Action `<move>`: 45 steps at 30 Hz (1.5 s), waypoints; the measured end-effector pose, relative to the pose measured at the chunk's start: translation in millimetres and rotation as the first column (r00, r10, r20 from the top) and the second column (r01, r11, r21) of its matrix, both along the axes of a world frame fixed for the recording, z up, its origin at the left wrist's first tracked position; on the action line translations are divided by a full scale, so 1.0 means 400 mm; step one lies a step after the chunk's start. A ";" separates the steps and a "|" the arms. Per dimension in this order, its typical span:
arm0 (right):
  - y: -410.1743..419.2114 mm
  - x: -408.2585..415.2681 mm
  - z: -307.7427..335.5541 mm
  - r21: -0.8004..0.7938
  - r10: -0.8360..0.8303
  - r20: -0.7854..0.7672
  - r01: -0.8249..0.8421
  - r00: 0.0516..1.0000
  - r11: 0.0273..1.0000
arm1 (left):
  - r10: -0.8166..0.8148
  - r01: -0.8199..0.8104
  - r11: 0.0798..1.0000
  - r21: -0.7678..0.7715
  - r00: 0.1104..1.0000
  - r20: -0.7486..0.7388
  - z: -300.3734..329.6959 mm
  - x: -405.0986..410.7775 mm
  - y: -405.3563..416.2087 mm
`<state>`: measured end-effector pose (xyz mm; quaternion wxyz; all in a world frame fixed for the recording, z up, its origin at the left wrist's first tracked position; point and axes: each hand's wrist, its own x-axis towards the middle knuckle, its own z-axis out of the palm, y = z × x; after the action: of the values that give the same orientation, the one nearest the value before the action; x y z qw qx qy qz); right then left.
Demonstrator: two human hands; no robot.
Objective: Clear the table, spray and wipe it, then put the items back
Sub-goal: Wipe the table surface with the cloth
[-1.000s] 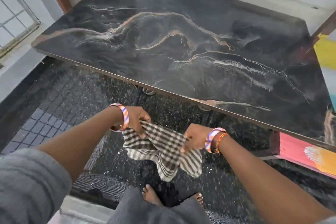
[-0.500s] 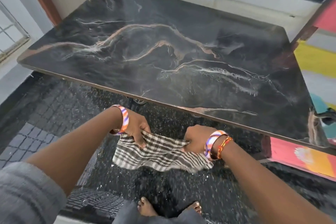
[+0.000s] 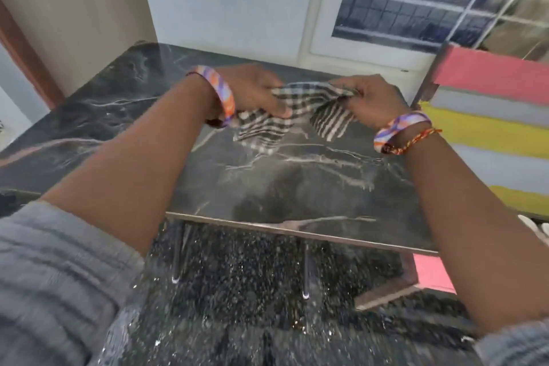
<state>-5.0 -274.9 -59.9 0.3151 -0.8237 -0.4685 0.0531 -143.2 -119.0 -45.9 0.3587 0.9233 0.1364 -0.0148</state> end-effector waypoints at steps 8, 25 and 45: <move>-0.111 0.083 -0.270 -0.579 -0.171 0.016 0.148 0.985 0.801 | -0.214 0.114 0.955 -0.274 0.904 -0.369 -0.197 0.025 -0.024; 0.135 0.041 -0.469 -0.611 -0.164 0.173 0.236 0.971 0.756 | 0.156 -0.137 0.983 0.121 0.974 -0.162 -0.318 0.144 0.077; 0.269 1.020 -0.490 -0.464 -0.340 0.154 0.372 0.928 0.804 | 0.322 -0.307 0.871 0.384 0.946 0.026 -0.408 0.895 0.142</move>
<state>403.0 -167.5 -255.8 0.0878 -0.9504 -0.2867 0.0825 214.8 -62.4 -209.3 0.1661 0.9405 0.2918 0.0528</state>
